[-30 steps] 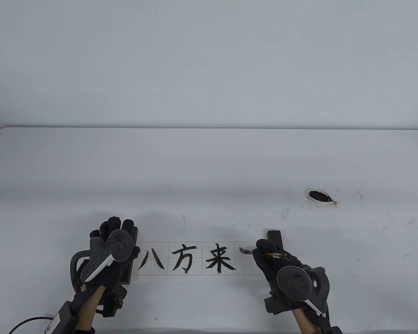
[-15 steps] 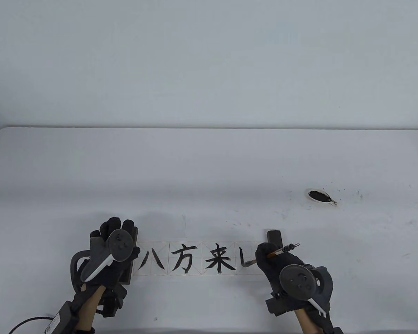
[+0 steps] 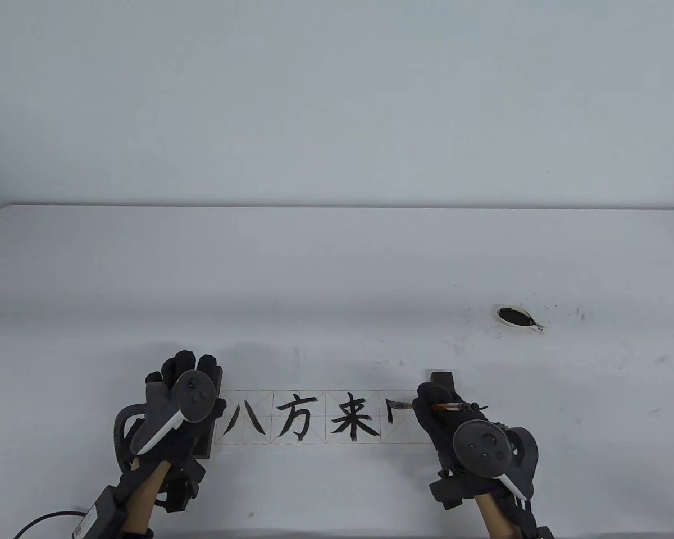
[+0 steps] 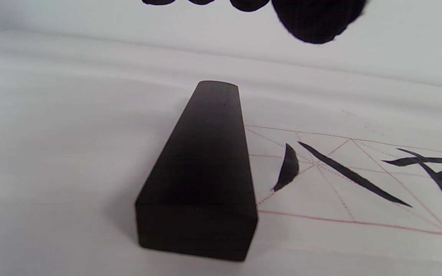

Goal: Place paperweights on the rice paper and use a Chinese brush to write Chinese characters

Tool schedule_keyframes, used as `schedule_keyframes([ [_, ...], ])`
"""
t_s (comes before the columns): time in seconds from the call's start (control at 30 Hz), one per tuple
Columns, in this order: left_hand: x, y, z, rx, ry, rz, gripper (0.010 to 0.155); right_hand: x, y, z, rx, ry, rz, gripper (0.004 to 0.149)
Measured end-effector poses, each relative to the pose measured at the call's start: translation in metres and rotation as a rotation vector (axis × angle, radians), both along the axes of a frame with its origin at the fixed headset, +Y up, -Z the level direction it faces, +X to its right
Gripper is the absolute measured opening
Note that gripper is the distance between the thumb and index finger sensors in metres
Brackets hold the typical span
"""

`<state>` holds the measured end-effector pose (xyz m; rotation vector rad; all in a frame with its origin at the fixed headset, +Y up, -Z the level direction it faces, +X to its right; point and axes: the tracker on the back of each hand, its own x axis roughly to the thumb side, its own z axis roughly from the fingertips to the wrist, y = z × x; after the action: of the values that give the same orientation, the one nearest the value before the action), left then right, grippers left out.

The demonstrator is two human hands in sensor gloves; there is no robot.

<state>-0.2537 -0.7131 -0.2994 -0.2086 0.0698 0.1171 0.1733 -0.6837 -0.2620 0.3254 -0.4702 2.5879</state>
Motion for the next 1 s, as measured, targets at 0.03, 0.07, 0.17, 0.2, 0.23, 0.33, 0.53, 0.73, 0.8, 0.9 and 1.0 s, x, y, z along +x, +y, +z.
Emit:
schedule_keyframes([
  [0.03,0.0000,0.0000,0.0000,0.000,0.000,0.000,0.081,0.0002,0.0001,-0.0001,-0.010,-0.002,0.007,0.042],
  [0.07,0.0000,0.0000,0.0000,0.000,0.000,0.000,0.081,0.0002,0.0002,0.0000,-0.012,-0.002,0.009,0.042],
  [0.17,0.0000,0.0000,0.0000,0.000,0.000,0.000,0.081,0.0006,0.0007,-0.0001,-0.012,-0.011,0.009,0.042],
  [0.2,0.0000,0.0000,0.0000,0.000,0.000,0.000,0.081,0.0010,0.0006,-0.0001,-0.008,-0.019,0.012,0.042],
  [0.23,-0.0001,0.0001,-0.0001,-0.001,-0.002,-0.001,0.081,0.0016,0.0009,0.0000,-0.004,-0.030,0.019,0.042],
  [0.33,0.0005,0.0001,-0.0002,-0.003,-0.003,-0.001,0.081,0.0036,0.0021,0.0005,0.013,-0.070,0.044,0.042],
  [0.53,0.0009,0.0001,-0.0002,-0.002,-0.004,-0.001,0.081,0.0042,0.0027,0.0009,0.022,-0.086,0.056,0.041],
  [0.73,0.0009,0.0000,-0.0002,-0.001,-0.003,0.000,0.081,0.0038,0.0023,0.0010,0.019,-0.076,0.055,0.041],
  [0.8,0.0009,0.0000,-0.0002,-0.002,-0.003,0.000,0.081,0.0040,0.0025,0.0012,0.022,-0.077,0.054,0.041],
  [0.9,0.0009,0.0000,-0.0002,-0.002,-0.003,0.000,0.081,0.0047,0.0035,0.0016,0.025,-0.072,0.047,0.040],
  [1.0,0.0009,0.0000,-0.0002,-0.002,-0.003,0.000,0.081,0.0057,0.0051,0.0022,0.018,-0.063,0.040,0.038],
])
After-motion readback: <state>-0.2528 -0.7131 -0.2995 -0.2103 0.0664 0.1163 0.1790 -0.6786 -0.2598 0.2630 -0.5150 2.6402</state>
